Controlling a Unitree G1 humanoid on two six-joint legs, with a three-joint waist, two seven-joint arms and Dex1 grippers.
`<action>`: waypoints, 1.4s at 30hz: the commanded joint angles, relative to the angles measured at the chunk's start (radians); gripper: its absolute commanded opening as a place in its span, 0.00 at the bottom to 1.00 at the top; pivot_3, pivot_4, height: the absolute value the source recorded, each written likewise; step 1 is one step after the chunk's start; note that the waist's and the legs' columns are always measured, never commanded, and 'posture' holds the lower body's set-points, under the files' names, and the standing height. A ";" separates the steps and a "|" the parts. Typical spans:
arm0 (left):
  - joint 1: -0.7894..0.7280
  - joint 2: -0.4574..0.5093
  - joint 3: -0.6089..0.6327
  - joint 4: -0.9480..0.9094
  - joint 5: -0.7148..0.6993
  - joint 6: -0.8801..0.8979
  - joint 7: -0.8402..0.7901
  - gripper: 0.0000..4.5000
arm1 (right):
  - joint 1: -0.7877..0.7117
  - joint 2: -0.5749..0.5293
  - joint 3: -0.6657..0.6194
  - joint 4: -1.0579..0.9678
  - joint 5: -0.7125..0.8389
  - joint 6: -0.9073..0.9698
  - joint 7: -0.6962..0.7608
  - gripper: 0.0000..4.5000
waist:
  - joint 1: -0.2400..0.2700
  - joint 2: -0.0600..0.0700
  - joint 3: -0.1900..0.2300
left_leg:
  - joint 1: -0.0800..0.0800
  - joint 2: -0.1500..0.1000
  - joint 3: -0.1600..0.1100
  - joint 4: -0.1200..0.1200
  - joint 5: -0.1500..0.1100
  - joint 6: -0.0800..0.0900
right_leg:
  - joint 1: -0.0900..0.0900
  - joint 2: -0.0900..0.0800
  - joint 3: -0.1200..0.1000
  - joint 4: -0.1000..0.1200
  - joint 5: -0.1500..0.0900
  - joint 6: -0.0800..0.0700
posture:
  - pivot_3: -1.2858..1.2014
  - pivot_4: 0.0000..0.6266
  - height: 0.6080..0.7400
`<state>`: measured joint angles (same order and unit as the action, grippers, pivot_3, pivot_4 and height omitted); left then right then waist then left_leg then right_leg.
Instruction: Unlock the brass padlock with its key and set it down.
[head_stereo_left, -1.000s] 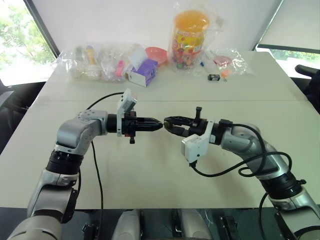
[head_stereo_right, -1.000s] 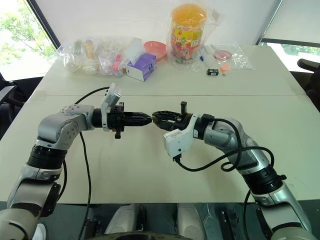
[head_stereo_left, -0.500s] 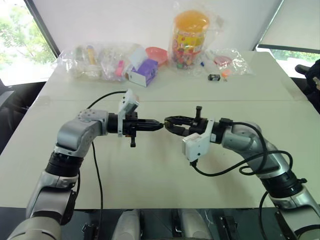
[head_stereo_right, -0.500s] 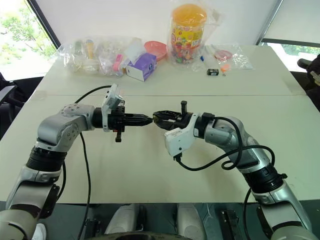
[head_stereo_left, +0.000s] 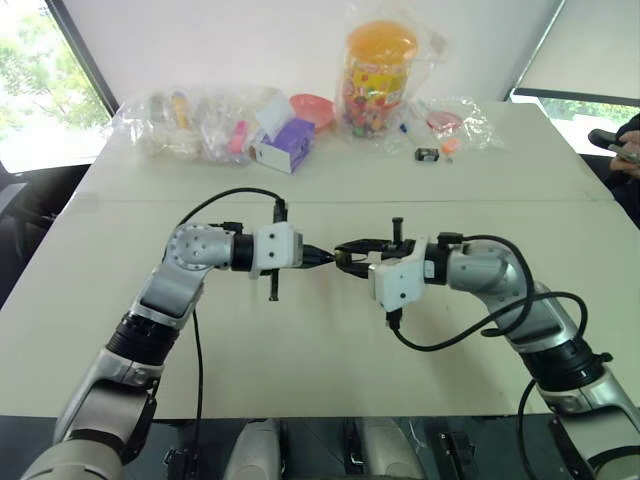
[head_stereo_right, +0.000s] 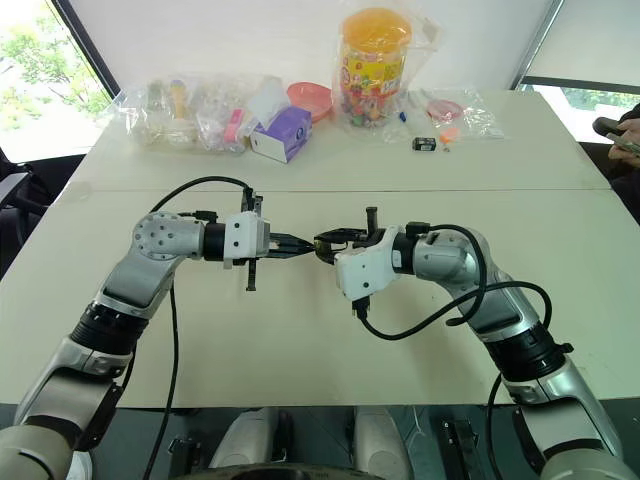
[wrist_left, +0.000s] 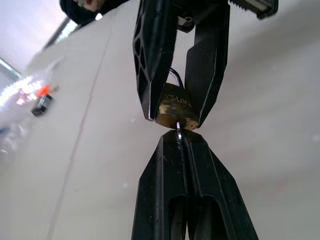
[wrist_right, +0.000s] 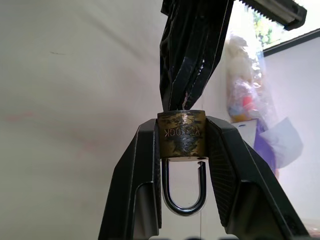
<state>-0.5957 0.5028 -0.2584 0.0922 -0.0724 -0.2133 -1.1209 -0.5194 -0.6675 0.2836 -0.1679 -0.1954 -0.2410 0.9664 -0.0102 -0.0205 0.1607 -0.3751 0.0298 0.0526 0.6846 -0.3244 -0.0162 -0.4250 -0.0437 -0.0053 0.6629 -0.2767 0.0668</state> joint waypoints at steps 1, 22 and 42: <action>-0.025 -0.031 0.018 -0.011 -0.037 -0.021 0.023 0.00 | -0.023 0.018 0.042 0.000 0.004 -0.047 0.014 0.16 | 0.000 0.000 0.000 | 0.000 0.000 0.000 0.000 0.000 0.000 | 0.000 0.000 0.000 0.000 0.000 0.000 | 0.52 0.24 1.00; -0.032 0.039 0.155 -0.254 -0.630 1.082 0.046 0.83 | -0.065 0.009 0.019 0.011 -0.021 -0.087 -0.015 0.16 | -0.003 0.000 0.000 | 0.000 0.000 -0.002 0.001 0.000 0.000 | 0.001 -0.001 0.000 0.000 0.000 0.000 | 0.52 0.24 1.00; 0.020 -0.038 0.158 -0.228 -0.583 1.050 0.123 0.56 | -0.057 0.012 0.026 -0.038 -0.025 -0.066 -0.016 0.16 | -0.002 0.000 0.000 | 0.000 0.000 -0.002 0.001 0.000 0.000 | 0.001 -0.001 0.000 0.000 0.000 0.000 | 0.52 0.24 1.00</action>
<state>-0.5562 0.4747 -0.1375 -0.1260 -0.6237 0.8243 -1.0139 -0.5645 -0.6590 0.3220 -0.1569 -0.2305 -0.3094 0.9591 -0.0118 -0.0209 0.1609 -0.3751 0.0300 0.0509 0.6853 -0.3243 -0.0164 -0.4241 -0.0448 -0.0053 0.6630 -0.2767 0.0668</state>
